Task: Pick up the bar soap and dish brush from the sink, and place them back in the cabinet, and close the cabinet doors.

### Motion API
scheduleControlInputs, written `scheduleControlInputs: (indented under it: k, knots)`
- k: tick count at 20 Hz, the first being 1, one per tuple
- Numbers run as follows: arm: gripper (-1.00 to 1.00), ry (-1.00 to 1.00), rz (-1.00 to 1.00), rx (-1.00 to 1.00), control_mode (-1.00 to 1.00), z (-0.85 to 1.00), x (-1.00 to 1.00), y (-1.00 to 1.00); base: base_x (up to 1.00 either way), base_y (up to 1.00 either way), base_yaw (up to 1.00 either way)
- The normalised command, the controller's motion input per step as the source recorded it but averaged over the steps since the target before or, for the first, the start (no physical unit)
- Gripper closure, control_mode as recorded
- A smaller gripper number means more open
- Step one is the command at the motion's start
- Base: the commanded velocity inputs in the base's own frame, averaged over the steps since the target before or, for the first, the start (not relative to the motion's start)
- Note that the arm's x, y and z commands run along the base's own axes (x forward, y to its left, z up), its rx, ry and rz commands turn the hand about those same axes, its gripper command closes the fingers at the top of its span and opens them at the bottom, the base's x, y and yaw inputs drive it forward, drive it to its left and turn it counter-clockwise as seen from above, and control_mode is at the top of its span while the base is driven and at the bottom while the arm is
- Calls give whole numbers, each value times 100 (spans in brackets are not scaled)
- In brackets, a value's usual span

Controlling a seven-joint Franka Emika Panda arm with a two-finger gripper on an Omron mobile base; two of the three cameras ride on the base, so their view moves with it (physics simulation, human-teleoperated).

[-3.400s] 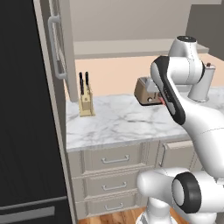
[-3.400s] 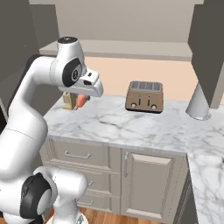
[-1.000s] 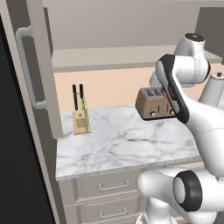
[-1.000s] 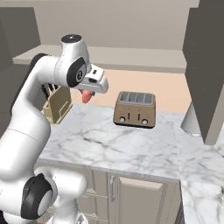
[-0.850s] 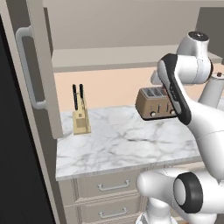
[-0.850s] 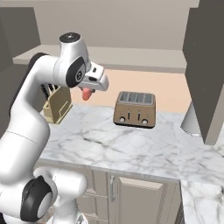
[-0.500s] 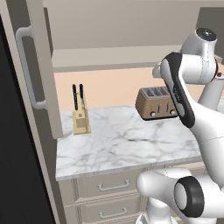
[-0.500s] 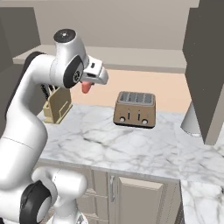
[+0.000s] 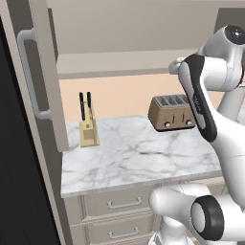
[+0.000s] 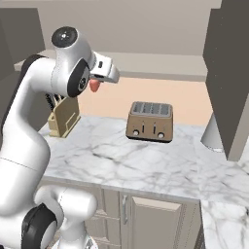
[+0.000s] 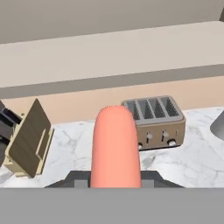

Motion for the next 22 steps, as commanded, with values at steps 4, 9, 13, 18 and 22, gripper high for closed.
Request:
scheduleControlInputs:
  k: [4,9,13,18,22]
  knots:
    - [100,-11,0,0,-100,37,0,0,0,0,0]
    - [100,-12,0,0,-100,25,0,0,0,0,0]
    - [100,-14,0,0,-100,12,6,0,0,0,0]
    - [100,-15,0,0,-100,2,18,1,0,0,0]
    - [100,-10,0,0,-100,9,27,4,0,0,0]
